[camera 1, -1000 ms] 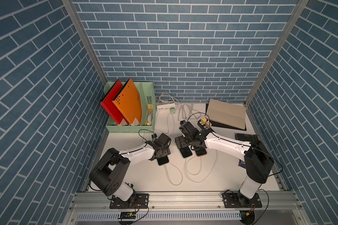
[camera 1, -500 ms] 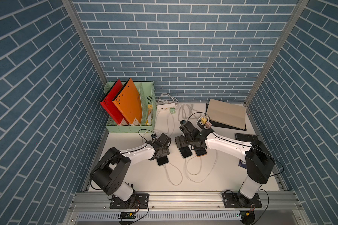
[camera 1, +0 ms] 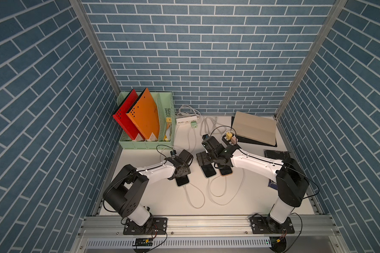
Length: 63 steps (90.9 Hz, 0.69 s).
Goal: Unplug the charging cable from the phone
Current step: Pick up the phone at the center of the board.
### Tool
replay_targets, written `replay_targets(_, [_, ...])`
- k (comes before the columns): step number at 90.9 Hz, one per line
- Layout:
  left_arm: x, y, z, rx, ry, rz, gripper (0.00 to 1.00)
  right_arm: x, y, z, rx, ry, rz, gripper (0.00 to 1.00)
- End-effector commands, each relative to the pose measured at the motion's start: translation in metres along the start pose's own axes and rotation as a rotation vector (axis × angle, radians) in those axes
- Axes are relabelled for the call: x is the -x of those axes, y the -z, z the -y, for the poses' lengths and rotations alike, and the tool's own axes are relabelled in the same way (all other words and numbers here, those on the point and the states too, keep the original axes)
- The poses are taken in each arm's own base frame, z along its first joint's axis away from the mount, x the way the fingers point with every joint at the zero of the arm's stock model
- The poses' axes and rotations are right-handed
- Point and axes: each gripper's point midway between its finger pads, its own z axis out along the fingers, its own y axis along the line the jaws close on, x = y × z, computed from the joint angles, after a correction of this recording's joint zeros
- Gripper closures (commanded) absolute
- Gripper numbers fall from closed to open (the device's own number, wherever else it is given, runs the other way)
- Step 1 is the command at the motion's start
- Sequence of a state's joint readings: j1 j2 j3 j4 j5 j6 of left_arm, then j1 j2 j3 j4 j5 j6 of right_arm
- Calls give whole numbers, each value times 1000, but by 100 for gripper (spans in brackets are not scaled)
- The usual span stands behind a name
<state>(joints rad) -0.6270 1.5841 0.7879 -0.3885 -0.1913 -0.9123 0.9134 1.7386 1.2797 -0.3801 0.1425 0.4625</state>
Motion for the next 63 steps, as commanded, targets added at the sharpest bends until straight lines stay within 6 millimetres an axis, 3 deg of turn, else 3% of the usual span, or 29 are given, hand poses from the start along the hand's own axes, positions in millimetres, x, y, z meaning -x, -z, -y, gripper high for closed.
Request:
replay_targets(1, [-54,-20,-66,243,-62,-185,25,10,11,0,8,19,40,1])
replay_targets(18, [-51,-18,-65,244,-63,-175,48,14,13,-2,19,20,54,0])
replay_targets(34, [-32,-8,-54,211,-49,-112,70,15,14,-3,25,20,66,1])
replay_targets(63, [15,28,-28,114,-24,54,84,16,21,-4,74,26,98,1])
